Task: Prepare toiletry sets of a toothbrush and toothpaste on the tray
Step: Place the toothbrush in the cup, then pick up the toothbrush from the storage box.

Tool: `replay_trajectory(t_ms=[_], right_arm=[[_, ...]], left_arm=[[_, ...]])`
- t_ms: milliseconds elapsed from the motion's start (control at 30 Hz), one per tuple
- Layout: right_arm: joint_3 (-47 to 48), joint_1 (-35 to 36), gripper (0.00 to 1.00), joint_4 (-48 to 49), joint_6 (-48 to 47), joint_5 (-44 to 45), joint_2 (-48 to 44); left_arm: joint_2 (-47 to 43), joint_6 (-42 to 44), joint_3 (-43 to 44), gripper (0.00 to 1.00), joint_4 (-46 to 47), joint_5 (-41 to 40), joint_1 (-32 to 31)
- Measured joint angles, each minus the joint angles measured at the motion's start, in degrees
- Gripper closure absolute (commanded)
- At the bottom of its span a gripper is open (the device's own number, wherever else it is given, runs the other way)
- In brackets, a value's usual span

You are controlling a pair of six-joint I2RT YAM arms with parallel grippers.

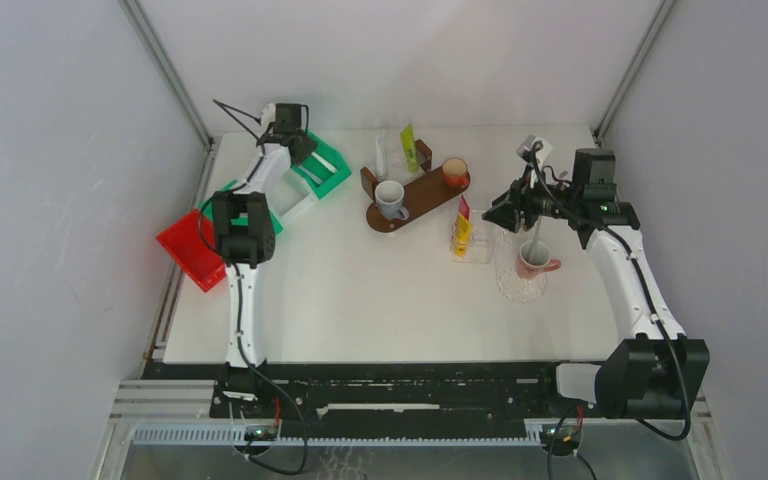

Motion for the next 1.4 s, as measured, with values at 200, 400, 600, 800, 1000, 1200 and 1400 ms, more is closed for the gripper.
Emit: replay_trajectory(t_ms=[200,400,600,800,1000,1200,1400], right_arm=[[0.00,0.00,0.45,-0.02,0.00,-0.04,0.52],[0.00,0.00,0.45,-0.02,0.00,-0.09,0.98],[0.00,0.00,0.45,-0.02,0.00,-0.17,1.01],[0.00,0.00,0.45,-0.02,0.00,-0.24,1.01],[0.00,0.00,0.45,-0.04,0.00,-0.31,1.01],[0.00,-0.02,0.45,-0.07,0.00,-0.79,1.01],[0.00,-0.28,0.45,-0.13,0.00,-1.73,1.01]], left_arm=[[2.12,-2.38,0.74,0.61,-0.98,1.79,0.68],[3.15,-3.63,1.05,0.73,-1.11,3.43,0.83],[3.30,-4.11,1.27,0.96,-1.14,4.61,1.01],[3.13,-3.37,1.09,1.00,-0.44,5.25,1.11],[-2.25,-0.59,-6.29,1.00,3.52,4.26,1.11],[-11.76,3.04,-18.08,1.00,12.00,3.04,0.92],[-22.38,8.13,-32.13,1.00,24.06,3.58,0.79]])
